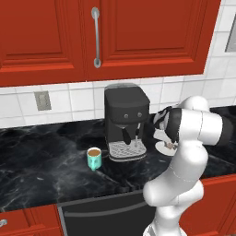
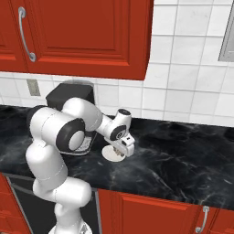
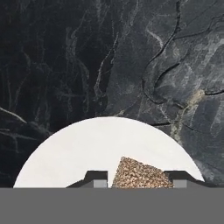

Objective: Take a sugar cube from the saucer and place it inside the coffee. Then, grab milk from the fridge and place it next to the coffee on the counter to sweeten the coffee.

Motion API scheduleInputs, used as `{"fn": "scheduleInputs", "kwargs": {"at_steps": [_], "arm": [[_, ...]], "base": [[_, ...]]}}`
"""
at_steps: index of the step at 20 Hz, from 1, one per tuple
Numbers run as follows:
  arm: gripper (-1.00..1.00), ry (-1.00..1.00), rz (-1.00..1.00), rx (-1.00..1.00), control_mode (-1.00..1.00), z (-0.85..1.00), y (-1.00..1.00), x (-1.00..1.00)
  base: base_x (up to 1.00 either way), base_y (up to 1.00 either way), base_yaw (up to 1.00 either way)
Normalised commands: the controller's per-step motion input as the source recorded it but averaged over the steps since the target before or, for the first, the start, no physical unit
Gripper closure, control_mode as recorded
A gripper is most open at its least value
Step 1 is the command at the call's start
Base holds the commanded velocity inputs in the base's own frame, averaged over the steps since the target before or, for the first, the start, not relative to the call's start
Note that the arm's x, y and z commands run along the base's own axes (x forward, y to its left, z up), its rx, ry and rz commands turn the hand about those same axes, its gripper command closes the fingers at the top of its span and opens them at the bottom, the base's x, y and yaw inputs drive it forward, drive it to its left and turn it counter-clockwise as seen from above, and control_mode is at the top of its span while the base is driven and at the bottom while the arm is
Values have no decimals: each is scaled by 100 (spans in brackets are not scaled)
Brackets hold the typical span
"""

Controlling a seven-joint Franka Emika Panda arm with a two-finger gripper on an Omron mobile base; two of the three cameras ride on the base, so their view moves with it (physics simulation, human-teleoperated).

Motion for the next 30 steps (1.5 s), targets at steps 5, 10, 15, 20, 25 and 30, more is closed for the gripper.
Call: {"fn": "scheduleInputs", "kwargs": {"at_steps": [5,10,15,20,25,30], "arm": [[100,-6,0,0,-100,-1,6,-4],[100,-16,-1,0,-100,32,1,-46],[100,-20,-1,0,-100,91,3,-97],[100,-24,0,-5,-100,100,40,-100],[100,-21,0,-13,-100,94,58,-100],[100,-39,0,-13,-100,47,44,-100]], "base": [[0,0,0],[0,0,0],[0,0,0],[0,0,0],[0,0,0],[0,0,0]]}}
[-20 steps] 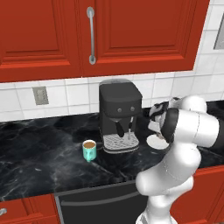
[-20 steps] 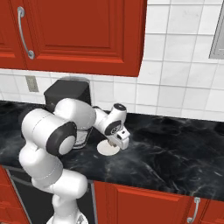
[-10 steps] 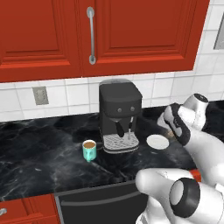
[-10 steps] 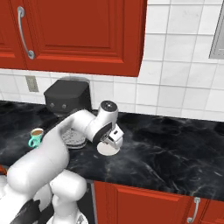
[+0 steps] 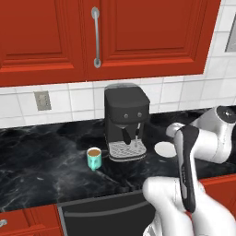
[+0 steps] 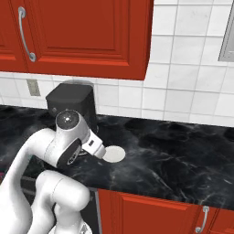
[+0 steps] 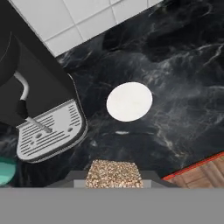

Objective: Take a sugar cube from the saucer and place it inside the coffee. Then, grab milk from the fridge and place it next to the coffee on the counter to sweeten the coffee.

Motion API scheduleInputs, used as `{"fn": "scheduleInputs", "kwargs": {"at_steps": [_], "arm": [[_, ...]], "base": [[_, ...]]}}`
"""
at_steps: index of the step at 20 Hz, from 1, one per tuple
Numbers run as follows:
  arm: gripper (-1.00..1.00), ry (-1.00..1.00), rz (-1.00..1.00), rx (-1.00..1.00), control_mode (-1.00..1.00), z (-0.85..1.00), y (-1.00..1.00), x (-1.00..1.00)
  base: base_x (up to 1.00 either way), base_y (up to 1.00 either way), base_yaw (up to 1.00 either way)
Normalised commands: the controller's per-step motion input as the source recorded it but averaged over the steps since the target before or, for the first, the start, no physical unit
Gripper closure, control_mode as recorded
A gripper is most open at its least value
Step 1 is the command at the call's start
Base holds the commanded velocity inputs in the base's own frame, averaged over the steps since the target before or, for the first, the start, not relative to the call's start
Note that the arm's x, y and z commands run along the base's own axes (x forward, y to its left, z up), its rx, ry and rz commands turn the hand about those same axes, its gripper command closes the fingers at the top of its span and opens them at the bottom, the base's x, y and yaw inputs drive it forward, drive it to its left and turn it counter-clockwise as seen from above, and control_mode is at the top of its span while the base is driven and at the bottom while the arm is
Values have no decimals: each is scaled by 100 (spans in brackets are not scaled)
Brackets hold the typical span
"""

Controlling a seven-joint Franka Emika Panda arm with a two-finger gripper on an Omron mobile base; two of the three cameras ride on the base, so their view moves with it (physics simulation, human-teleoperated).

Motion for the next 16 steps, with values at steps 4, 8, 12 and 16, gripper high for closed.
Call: {"fn": "scheduleInputs", "kwargs": {"at_steps": [4,8,12,16], "arm": [[100,-27,0,-17,-100,44,84,-63],[100,1,0,-21,-100,19,100,0],[100,17,0,-18,-100,-33,100,5],[100,22,0,-11,-100,-59,100,14]], "base": [[0,0,0],[0,0,0],[0,0,0],[0,0,0]]}}
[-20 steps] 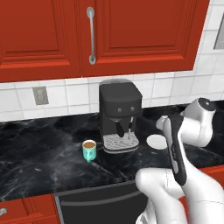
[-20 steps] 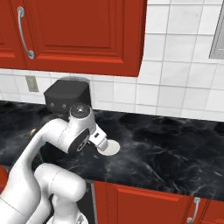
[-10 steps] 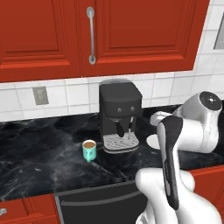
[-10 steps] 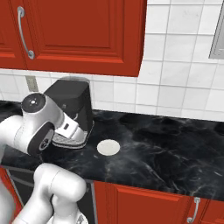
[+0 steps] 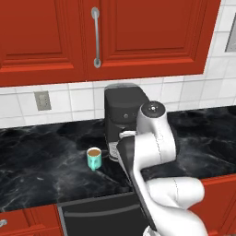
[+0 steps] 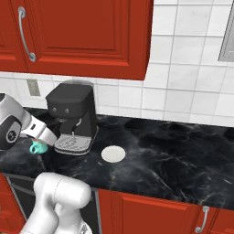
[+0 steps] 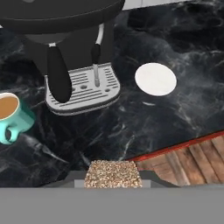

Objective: Take a sugar cube from the saucer and place it inside the coffee. Then, grab milk from the fridge and place it next to the coffee on the counter to sweeten the coffee.

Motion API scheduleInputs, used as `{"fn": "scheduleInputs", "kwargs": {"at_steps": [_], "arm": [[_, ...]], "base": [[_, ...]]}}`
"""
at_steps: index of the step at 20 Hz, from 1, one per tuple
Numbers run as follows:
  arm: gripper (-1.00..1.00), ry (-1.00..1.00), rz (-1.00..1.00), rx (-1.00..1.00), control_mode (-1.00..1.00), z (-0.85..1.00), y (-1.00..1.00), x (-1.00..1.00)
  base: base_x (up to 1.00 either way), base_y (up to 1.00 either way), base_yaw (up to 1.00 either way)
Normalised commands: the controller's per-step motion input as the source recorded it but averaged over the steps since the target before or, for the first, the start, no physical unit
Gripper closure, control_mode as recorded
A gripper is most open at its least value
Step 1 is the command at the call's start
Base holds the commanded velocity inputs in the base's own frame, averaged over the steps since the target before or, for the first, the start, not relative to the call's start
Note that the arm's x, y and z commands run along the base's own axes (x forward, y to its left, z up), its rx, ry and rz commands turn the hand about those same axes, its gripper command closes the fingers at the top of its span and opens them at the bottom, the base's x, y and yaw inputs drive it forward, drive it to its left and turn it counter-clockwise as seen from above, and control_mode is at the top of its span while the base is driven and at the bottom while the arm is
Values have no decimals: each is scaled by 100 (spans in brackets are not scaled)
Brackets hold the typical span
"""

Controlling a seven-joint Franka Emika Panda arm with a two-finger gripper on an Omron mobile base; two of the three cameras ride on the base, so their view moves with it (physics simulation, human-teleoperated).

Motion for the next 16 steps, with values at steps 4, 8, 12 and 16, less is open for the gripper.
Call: {"fn": "scheduleInputs", "kwargs": {"at_steps": [4,8,12,16], "arm": [[100,21,0,-2,-100,-48,100,27],[100,21,-2,-1,-100,-19,87,44],[100,16,-6,0,-100,-4,36,56],[100,10,-6,0,-100,-9,47,55]], "base": [[0,0,0],[0,0,0],[0,0,0],[0,0,0]]}}
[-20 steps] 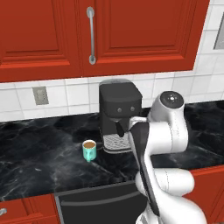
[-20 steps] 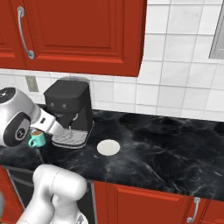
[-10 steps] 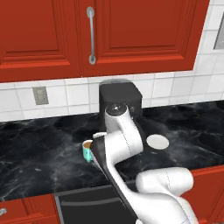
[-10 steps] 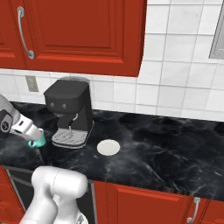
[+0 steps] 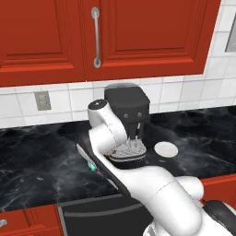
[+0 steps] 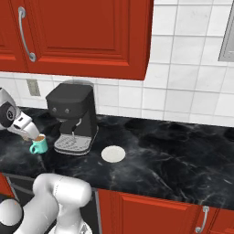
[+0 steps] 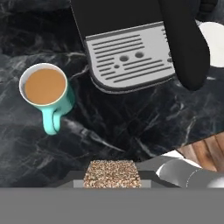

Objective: Take a sugar cube from the saucer and place it inside the coffee. Then, grab milk from the fridge and place it next to the coffee on the counter to sweeten the coffee.

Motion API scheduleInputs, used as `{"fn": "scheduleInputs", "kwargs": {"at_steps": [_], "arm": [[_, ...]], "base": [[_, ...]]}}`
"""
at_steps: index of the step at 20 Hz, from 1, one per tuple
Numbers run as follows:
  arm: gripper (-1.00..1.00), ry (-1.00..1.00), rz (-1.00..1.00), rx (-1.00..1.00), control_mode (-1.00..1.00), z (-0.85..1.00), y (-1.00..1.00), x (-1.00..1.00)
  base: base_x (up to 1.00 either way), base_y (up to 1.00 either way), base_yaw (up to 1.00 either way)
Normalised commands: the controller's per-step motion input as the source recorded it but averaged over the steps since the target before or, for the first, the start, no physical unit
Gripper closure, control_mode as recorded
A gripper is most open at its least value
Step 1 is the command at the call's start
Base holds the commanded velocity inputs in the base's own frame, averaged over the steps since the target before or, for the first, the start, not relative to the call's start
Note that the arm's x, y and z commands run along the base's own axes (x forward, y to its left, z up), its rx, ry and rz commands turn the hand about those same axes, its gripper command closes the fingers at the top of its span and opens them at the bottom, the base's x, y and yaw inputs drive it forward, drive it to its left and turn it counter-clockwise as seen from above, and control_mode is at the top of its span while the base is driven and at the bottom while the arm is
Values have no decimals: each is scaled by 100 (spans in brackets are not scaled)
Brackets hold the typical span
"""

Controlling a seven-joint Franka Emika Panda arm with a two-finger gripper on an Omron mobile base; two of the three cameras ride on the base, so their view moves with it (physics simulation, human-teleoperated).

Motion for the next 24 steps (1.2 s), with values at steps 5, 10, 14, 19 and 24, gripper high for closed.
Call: {"fn": "scheduleInputs", "kwargs": {"at_steps": [5,10,14,19,24], "arm": [[100,0,-4,0,-100,-29,36,45],[100,1,-3,0,-100,-33,5,46],[100,3,-3,0,-100,-37,0,41],[100,0,-4,0,-100,-17,16,29],[100,0,-2,0,-100,-27,7,29]], "base": [[0,0,0],[0,0,0],[0,0,0],[0,0,0],[0,0,0]]}}
